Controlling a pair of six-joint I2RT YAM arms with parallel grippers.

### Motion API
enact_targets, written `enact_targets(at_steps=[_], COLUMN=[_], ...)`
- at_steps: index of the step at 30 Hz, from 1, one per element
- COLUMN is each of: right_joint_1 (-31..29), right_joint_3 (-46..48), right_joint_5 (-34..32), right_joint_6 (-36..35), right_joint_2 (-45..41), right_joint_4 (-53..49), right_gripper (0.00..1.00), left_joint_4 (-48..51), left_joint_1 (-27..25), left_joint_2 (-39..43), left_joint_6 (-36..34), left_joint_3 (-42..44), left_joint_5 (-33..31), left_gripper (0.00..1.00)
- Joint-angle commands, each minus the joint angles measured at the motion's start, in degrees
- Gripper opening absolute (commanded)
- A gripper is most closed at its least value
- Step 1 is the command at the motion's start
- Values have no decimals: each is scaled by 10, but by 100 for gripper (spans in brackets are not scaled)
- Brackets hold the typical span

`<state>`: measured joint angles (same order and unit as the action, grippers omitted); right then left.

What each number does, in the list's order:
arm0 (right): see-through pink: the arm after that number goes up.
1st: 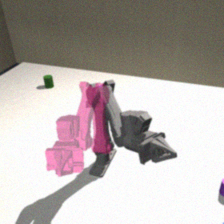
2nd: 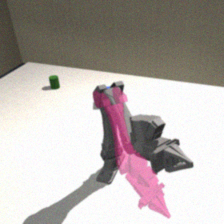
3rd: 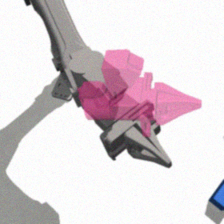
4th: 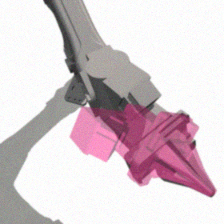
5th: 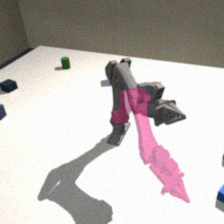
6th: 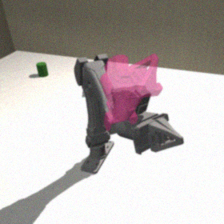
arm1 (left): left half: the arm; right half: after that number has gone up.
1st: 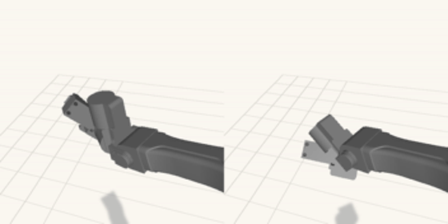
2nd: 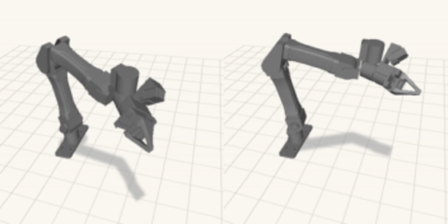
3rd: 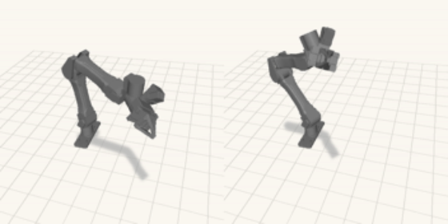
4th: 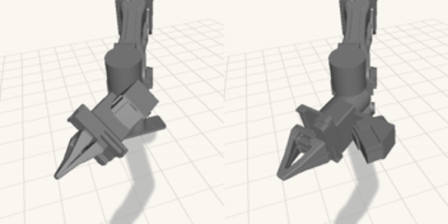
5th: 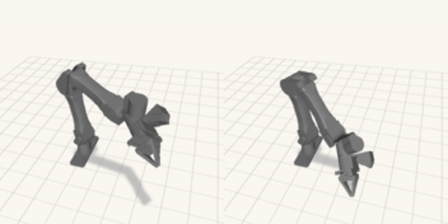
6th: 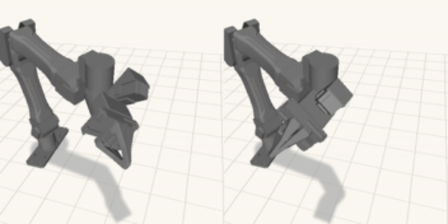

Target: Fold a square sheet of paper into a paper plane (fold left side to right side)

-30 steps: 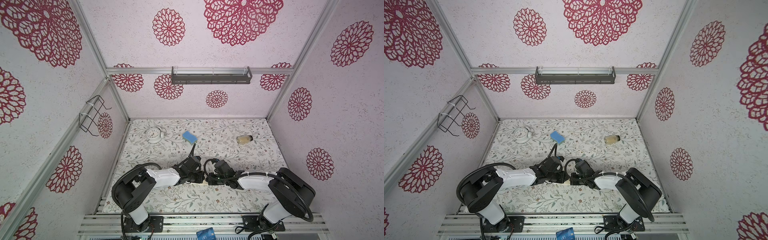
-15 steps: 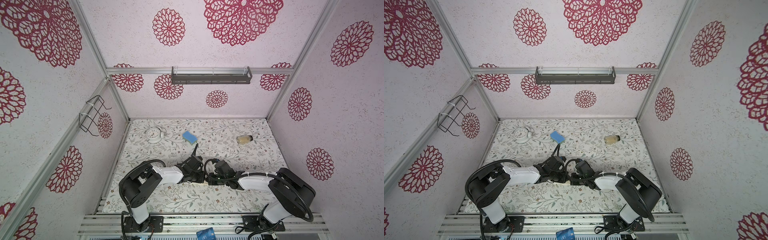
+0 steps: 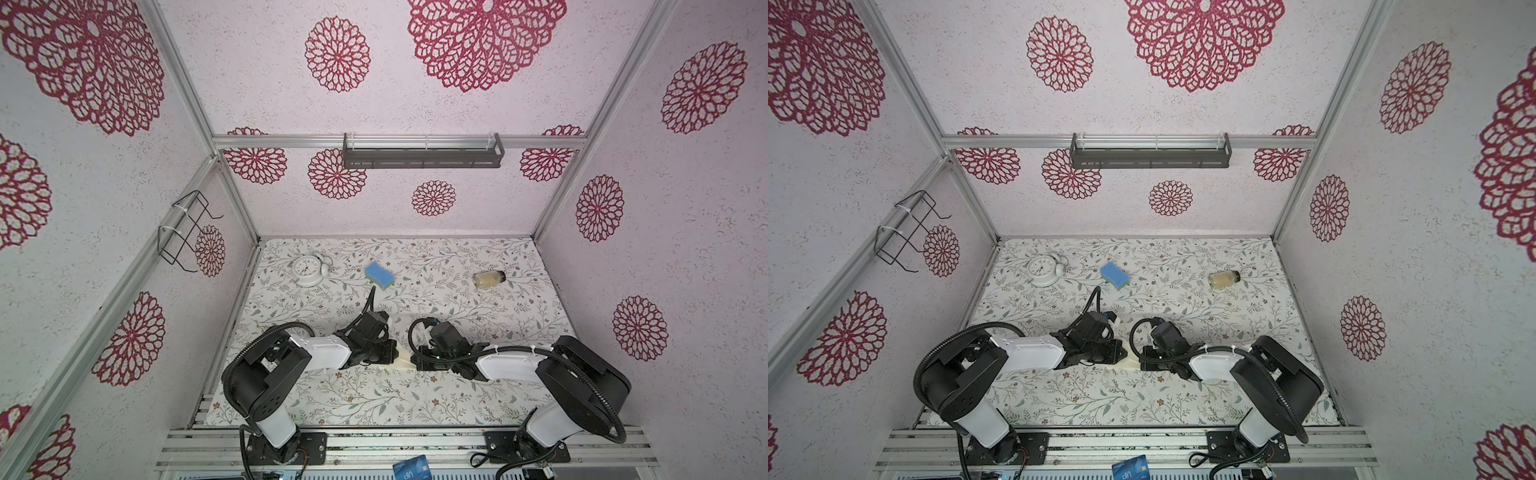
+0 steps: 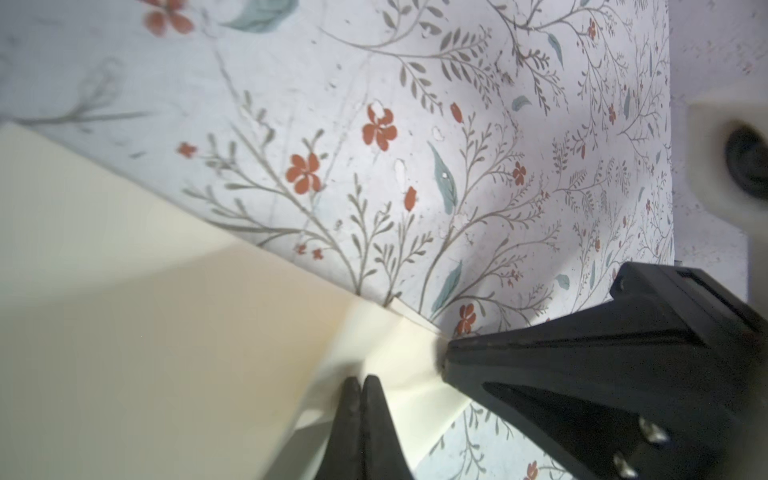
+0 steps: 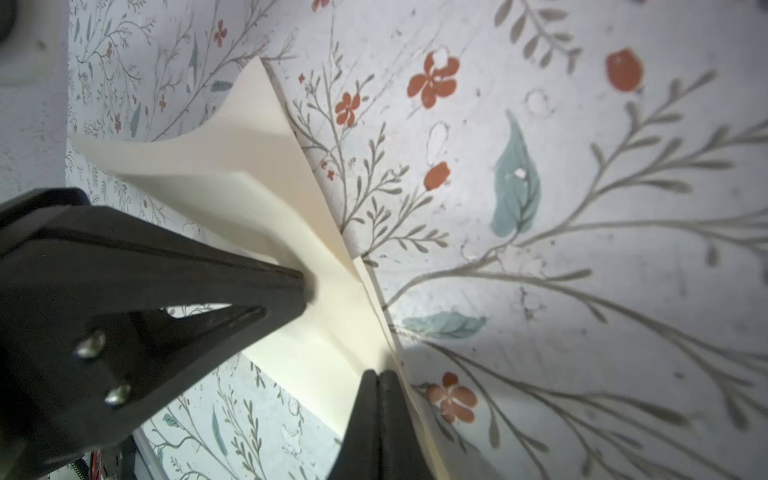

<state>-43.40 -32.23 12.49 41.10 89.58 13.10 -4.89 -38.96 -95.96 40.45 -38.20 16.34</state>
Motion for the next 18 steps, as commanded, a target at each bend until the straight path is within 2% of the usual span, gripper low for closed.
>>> enact_targets(at_steps=[1,6,18], right_joint_1=[-3,-3,-4], right_joint_3=[28,29,31], right_joint_5=[-24,-23,-19], right_joint_6=[7,7,5], right_joint_2=[32,32,29], right_joint_4=[-95,-93,-90], right_gripper=[0,0,0], left_joint_4=[60,62,90], left_joint_1=[26,58,171], left_joint_2=[-3,9,15], left_joint_6=[-5,7,75], left_joint_3=[40,76,134], left_joint_5=[-37,-49,-73], left_gripper=[0,0,0])
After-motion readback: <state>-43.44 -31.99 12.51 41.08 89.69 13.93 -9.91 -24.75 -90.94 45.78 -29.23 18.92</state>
